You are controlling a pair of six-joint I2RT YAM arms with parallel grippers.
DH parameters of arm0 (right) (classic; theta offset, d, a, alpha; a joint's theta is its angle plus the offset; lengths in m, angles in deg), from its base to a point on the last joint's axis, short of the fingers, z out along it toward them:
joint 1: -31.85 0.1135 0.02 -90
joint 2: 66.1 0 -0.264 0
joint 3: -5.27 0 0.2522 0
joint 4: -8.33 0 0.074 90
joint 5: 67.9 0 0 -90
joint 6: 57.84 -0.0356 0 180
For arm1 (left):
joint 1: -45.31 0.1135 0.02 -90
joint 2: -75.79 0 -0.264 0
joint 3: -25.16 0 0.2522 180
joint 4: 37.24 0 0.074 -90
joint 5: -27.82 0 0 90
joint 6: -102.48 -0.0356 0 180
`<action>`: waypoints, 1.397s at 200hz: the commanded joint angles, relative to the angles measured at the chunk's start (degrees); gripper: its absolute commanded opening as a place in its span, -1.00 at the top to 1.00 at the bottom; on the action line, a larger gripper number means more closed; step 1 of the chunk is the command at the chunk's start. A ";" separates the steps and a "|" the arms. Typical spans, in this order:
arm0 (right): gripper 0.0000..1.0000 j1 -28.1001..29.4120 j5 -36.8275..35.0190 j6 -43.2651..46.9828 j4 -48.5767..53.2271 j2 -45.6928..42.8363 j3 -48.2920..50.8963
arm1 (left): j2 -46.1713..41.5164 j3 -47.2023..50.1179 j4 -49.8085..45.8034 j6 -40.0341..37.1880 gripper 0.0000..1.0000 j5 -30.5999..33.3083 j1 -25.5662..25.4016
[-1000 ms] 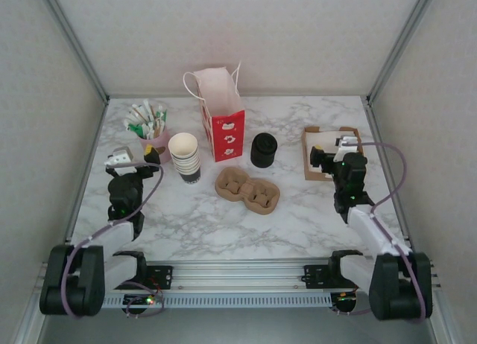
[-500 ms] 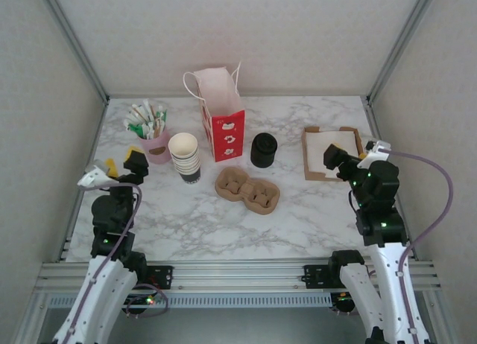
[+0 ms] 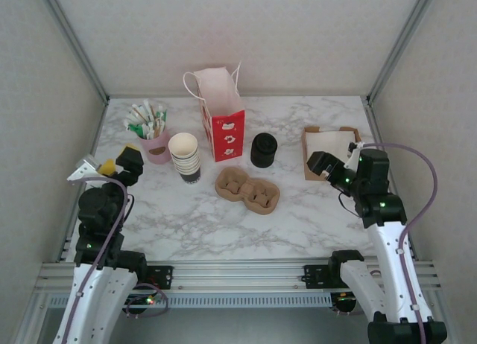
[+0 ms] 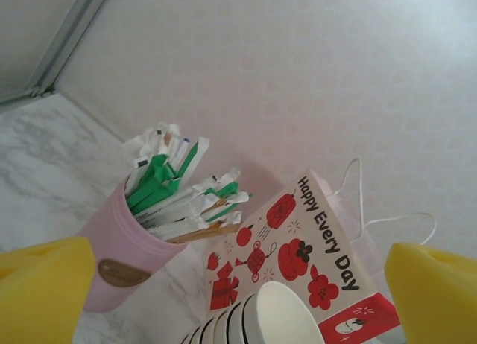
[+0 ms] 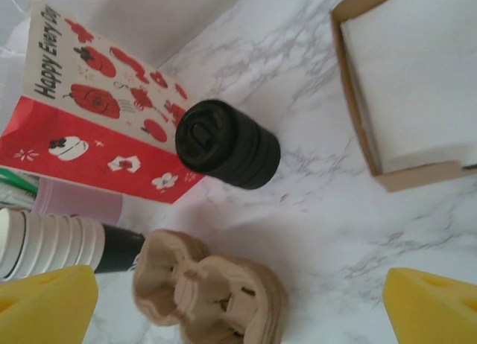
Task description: Pack the takeout coffee
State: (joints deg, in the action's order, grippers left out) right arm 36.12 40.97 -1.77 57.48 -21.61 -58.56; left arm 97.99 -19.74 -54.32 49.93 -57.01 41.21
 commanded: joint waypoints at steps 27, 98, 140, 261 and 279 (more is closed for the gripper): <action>-0.98 0.93 7.70 -3.92 -4.31 1.35 1.29 | 7.48 -8.10 -8.60 4.78 -0.99 0.62 -0.23; -0.98 9.76 1.90 -2.57 -7.16 7.44 2.95 | 22.77 -14.17 -13.29 1.86 -0.76 -12.48 -0.52; -0.98 13.63 -7.76 0.39 -3.32 11.69 2.07 | 29.11 -23.24 -23.60 -2.73 -0.45 -10.85 -2.81; -0.92 13.70 -7.10 4.26 -2.53 13.99 2.61 | 49.37 -47.08 -48.17 -14.50 0.07 -2.22 -13.26; -0.92 13.70 -7.14 4.34 -2.13 13.83 2.61 | 51.95 -48.33 -49.41 -15.06 0.15 -1.62 -14.40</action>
State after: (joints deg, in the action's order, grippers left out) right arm 49.41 33.26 1.46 54.36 -7.54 -55.94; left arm 147.32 -65.18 -98.34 37.45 -61.77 28.25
